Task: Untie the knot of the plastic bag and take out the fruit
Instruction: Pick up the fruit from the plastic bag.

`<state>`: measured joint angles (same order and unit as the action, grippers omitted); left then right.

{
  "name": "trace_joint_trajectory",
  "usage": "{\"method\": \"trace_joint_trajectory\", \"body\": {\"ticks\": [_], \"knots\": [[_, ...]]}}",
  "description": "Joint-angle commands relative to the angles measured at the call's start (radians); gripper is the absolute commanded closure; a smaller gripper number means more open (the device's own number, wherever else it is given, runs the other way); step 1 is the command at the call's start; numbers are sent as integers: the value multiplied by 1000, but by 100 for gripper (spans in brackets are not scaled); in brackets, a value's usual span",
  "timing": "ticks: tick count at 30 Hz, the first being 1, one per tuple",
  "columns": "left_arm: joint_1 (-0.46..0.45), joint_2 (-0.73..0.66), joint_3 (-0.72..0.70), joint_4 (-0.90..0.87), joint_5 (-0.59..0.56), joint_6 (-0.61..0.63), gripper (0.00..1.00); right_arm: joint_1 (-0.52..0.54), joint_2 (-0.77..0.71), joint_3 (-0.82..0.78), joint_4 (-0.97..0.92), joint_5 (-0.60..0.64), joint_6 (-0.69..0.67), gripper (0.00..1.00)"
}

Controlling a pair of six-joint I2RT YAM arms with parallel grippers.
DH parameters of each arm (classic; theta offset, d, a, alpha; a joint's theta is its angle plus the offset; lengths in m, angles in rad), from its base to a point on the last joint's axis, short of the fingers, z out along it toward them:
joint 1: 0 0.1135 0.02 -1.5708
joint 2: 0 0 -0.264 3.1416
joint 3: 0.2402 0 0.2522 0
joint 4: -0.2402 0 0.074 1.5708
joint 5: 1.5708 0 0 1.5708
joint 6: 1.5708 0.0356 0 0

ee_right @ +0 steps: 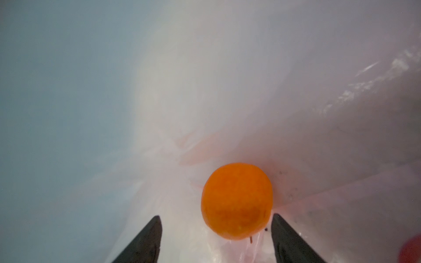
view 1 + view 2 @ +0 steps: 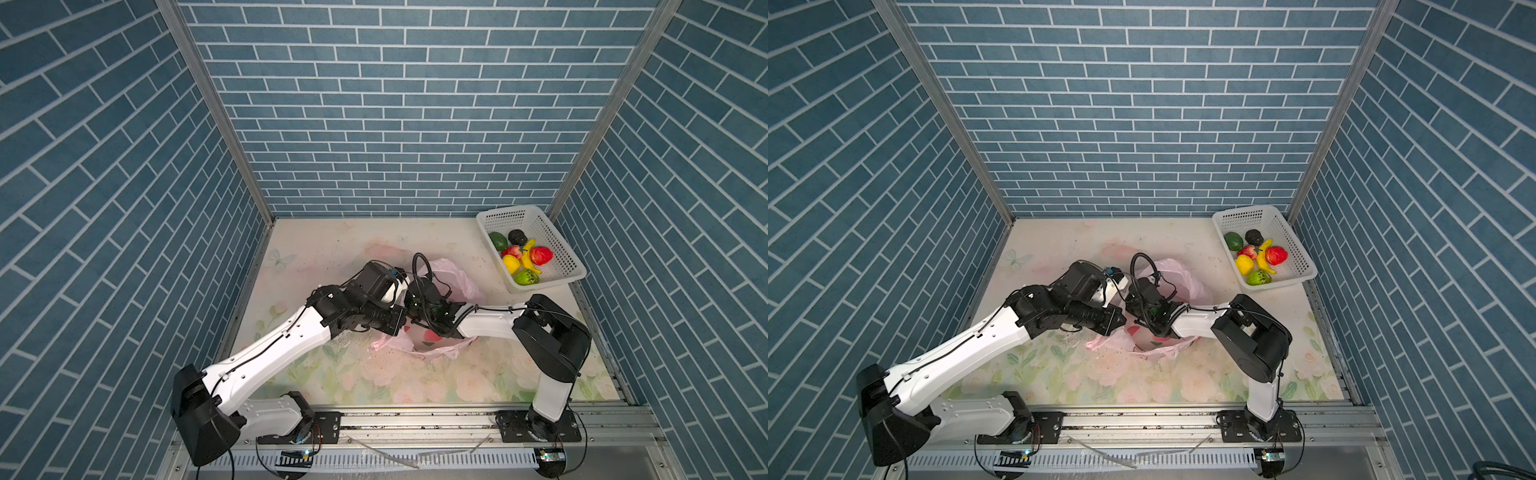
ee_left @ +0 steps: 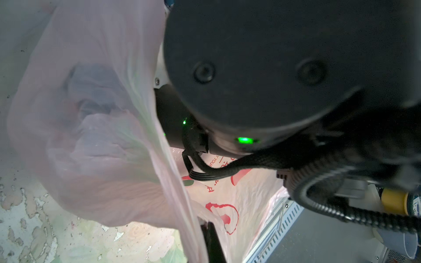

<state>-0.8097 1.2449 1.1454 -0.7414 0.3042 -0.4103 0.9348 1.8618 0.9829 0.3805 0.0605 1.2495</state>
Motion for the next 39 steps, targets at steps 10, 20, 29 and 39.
{"method": "trace_joint_trajectory", "body": {"ticks": [10, 20, 29, 39], "knots": [[8, -58, -132, -9, 20, 1, 100, -21, 123, 111, -72, 39, 37, 28], [18, -78, -123, -62, 5, 18, 100, -27, 112, 78, -41, 65, 54, 54], [18, -61, -107, -30, -7, 6, 100, -24, 3, 34, -81, 34, 5, 58], [19, -50, -64, 3, -52, -22, 100, -16, -244, -124, -292, -61, -50, 57]]}}
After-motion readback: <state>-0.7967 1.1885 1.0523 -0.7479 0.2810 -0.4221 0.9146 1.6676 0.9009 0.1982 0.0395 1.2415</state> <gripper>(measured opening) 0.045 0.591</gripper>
